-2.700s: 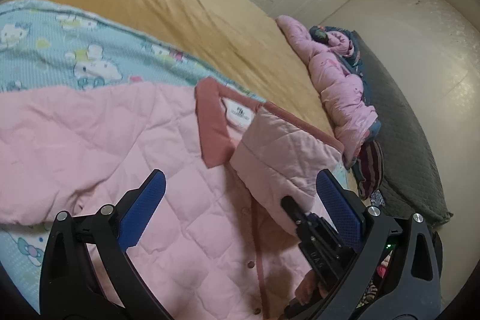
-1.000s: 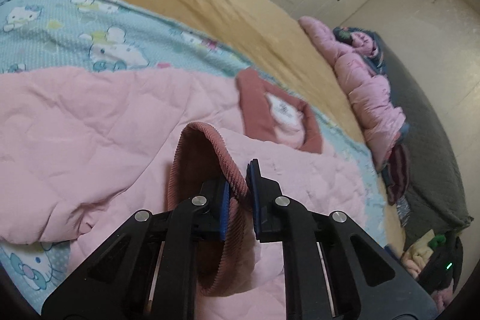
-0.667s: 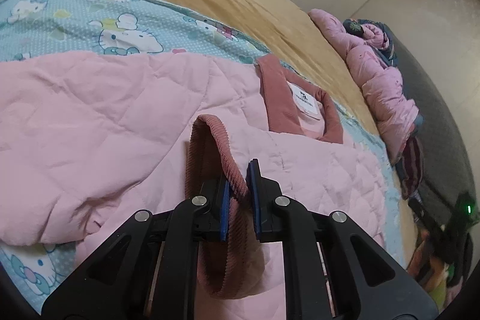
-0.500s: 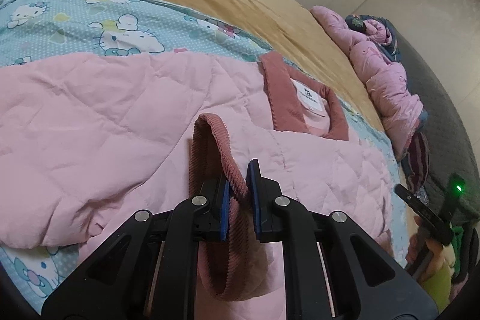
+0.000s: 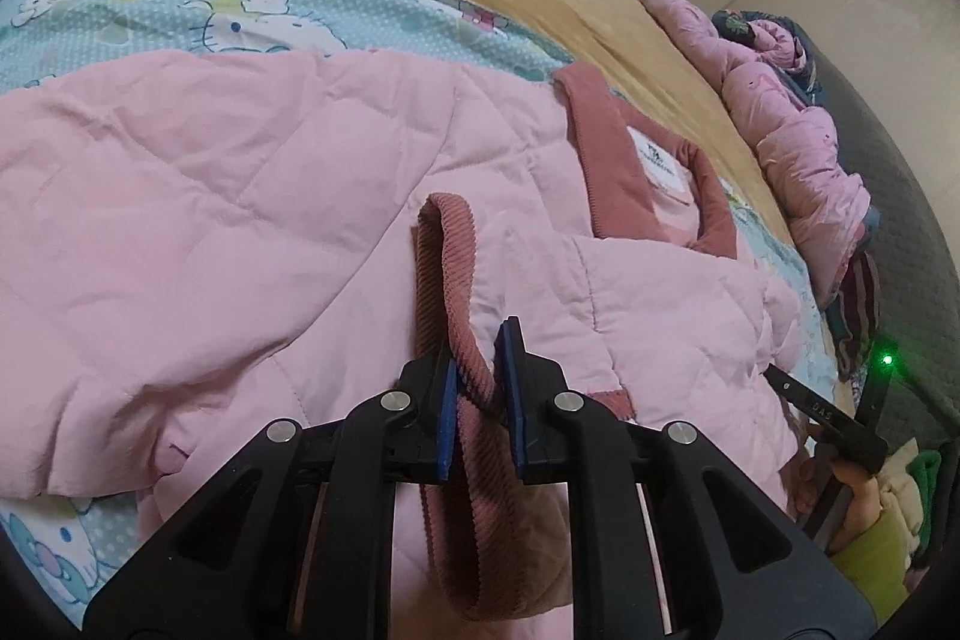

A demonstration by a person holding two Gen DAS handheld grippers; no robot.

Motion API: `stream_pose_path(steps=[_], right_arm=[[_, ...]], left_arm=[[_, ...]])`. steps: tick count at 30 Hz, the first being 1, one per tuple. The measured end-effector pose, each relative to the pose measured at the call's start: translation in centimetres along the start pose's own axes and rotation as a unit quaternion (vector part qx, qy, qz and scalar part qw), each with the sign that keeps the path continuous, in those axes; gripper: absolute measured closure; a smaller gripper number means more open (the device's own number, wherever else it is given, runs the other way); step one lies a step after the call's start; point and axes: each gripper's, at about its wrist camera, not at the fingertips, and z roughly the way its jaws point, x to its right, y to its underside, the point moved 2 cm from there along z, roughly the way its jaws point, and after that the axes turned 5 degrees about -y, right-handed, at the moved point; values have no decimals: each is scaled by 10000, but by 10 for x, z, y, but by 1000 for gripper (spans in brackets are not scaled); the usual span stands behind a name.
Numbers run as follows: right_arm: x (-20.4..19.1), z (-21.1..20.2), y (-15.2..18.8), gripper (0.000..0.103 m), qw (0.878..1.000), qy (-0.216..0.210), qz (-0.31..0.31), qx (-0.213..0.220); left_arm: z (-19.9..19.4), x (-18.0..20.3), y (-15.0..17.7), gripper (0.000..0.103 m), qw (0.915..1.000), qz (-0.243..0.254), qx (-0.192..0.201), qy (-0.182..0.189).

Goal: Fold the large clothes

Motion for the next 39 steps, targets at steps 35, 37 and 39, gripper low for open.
stream_pose_path(steps=[35, 37, 39], right_arm=[[-69, -125, 44, 4, 9942, -780, -259, 689], [-71, -130, 44, 4, 9939, -793, -270, 718], [-74, -134, 44, 4, 9936, -801, -297, 745]], left_arm=[[-94, 38, 19, 9, 9985, 413, 219, -288], [-98, 38, 21, 9, 9984, 414, 248, -299], [-101, 38, 23, 9, 9985, 404, 250, -278]])
